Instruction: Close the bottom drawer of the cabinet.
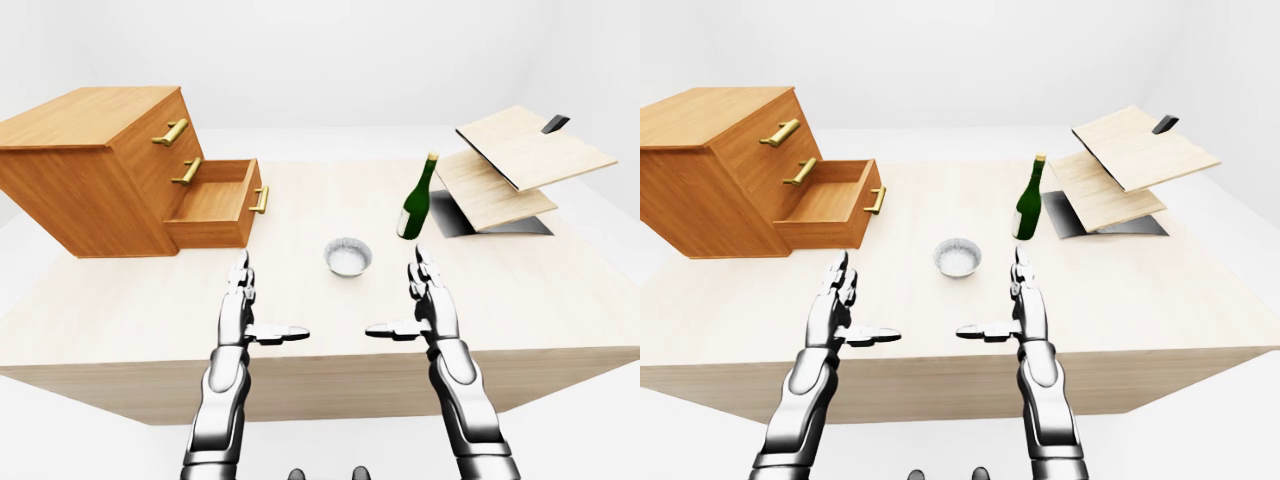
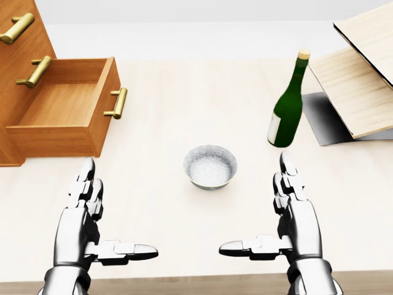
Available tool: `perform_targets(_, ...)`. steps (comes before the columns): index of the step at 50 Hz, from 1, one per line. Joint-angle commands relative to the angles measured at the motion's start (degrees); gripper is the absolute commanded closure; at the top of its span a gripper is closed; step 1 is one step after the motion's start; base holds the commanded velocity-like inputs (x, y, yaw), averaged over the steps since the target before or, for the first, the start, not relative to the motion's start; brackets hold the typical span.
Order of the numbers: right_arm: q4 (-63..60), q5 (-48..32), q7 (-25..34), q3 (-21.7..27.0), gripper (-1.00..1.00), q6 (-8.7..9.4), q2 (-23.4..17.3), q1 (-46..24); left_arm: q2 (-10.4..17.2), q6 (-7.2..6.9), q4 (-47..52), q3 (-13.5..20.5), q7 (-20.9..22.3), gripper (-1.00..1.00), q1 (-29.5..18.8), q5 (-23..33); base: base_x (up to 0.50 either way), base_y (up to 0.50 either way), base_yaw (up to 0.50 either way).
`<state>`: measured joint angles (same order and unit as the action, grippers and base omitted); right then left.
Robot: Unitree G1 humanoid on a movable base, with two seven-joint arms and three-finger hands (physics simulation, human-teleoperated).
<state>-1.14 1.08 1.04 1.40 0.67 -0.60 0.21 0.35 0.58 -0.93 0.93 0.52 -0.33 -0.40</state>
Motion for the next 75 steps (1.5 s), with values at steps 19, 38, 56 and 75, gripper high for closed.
perform_targets(19, -29.25, 11.50, -1.81, 20.68, -1.00, 4.33, -6.35, -0.53, 0.93, 4.36, -6.27, 1.59, -0.75, -1.00, -1.86, 0.53, 0.00, 0.00, 0.00)
perform_targets(38, -30.02, 27.02, -6.84, 37.75, -1.00, 4.33, -13.95, -1.47, 1.24, 4.02, -6.73, 2.31, -0.99, -1.00, -2.44, -0.40, 0.00, 0.00, 0.00)
perform_targets(56, -28.27, 25.66, -6.17, 36.21, -1.00, 4.33, -14.26, -1.79, 1.32, 4.42, -8.24, 2.35, -1.34, -1.00, -2.93, -0.27, 0.09, 0.00, 0.00)
perform_targets(75, -29.20, 26.23, -5.85, 36.89, -1.00, 4.33, -14.08, -1.47, 1.33, 4.42, -8.39, 2.31, -1.36, -1.00, -2.88, -0.23, 0.29, 0.00, 0.00)
